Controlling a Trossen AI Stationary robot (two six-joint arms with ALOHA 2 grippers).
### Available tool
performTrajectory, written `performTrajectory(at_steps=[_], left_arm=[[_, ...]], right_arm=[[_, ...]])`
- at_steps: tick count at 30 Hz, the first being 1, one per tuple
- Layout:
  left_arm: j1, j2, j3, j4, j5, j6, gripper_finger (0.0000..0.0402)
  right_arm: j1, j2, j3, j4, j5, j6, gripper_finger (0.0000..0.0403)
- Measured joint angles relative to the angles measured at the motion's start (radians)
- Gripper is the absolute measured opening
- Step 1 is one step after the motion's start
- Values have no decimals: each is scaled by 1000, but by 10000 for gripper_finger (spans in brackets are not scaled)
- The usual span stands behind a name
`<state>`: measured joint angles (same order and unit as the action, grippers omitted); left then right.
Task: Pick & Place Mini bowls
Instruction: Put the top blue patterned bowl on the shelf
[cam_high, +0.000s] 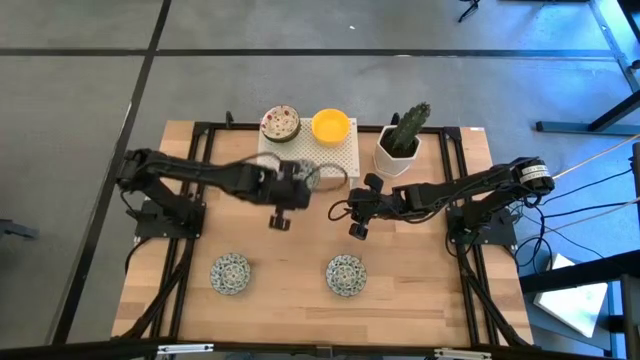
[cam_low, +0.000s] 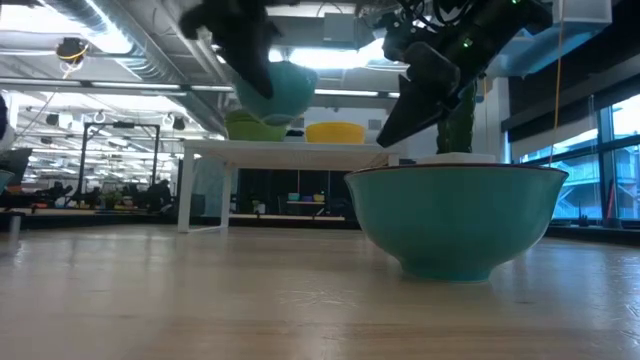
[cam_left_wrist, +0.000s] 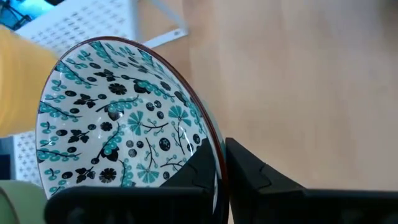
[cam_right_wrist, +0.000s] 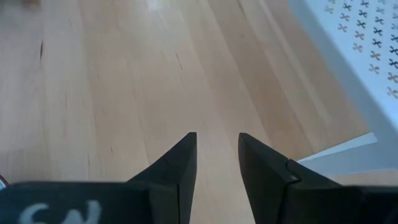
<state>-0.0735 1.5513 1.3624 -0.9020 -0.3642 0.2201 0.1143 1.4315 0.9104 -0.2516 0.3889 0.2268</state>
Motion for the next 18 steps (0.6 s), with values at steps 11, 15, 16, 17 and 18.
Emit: performTrajectory(at_steps=[11, 15, 16, 17, 18], left_arm=[[201, 7, 0, 112, 105, 107, 17], [220, 7, 0, 129, 113, 111, 17], [223, 7, 0, 128, 126, 116, 17], [223, 7, -2, 128, 138, 116, 17], [223, 7, -8, 131, 142, 116, 17]], right_arm=[[0, 0, 0, 24, 0, -32, 118], [0, 0, 0, 24, 0, -32, 118], [0, 0, 0, 23, 0, -32, 118], [0, 0, 0, 23, 0, -32, 118], [0, 0, 0, 23, 0, -32, 118]])
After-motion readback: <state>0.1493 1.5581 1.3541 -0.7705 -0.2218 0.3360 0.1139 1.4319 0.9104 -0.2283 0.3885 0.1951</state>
